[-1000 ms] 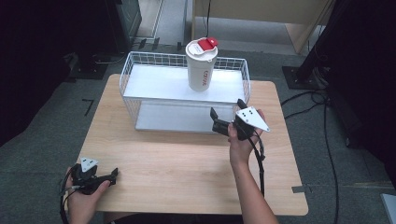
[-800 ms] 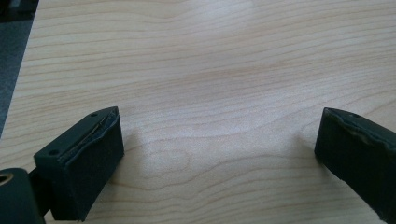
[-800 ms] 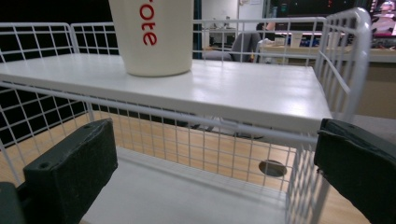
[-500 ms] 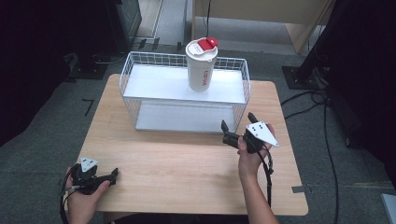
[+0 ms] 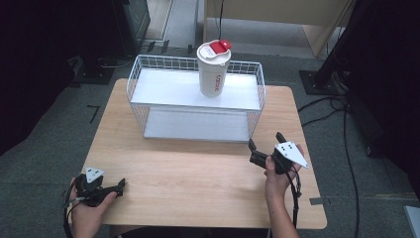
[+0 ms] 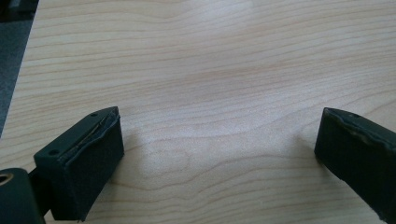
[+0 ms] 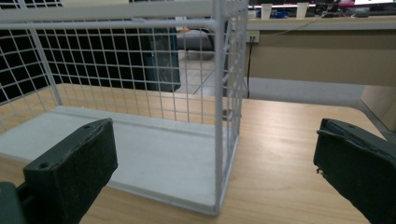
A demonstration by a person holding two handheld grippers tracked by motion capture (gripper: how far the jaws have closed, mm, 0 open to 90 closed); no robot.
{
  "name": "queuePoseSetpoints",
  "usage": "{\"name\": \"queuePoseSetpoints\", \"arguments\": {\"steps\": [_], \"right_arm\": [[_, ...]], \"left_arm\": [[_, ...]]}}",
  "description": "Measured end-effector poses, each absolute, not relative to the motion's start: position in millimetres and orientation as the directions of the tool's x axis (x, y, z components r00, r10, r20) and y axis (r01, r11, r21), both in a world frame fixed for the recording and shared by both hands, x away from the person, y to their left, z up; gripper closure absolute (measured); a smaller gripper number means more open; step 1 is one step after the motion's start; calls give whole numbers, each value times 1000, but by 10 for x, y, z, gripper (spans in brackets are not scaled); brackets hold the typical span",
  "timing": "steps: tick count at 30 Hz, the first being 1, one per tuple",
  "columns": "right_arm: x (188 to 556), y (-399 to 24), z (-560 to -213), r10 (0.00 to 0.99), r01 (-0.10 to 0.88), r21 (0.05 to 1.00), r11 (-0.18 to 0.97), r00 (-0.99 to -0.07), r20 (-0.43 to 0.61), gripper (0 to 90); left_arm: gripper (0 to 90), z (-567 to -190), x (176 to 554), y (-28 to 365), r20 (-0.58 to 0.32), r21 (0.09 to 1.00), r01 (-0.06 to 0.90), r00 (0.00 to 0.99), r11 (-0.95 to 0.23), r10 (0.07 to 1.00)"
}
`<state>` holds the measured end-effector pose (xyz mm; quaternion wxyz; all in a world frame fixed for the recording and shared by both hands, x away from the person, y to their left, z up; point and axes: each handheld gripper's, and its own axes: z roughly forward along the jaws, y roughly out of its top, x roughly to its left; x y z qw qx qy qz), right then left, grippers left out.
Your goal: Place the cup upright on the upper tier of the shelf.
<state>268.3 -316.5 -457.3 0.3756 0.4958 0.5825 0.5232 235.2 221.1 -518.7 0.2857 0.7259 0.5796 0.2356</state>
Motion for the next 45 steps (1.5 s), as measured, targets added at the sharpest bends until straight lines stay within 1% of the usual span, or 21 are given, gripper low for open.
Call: {"name": "queuePoseSetpoints", "arguments": {"steps": [16, 32, 45], "right_arm": [[2430, -3476, -4855, 982, 257, 966, -33, -173, 80, 0], [2228, -3823, -5035, 989, 337, 941, -9, -138, 59, 0], [2077, -4002, -5161, 991, 401, 916, 9, -126, 45, 0]], "left_arm": [[16, -5186, 2351, 2210, 11, 687, 707, 219, -167, 976], [16, -5186, 2351, 2210, 11, 687, 707, 219, -167, 976], [16, -5186, 2351, 2209, 11, 688, 707, 220, -167, 976]]}}
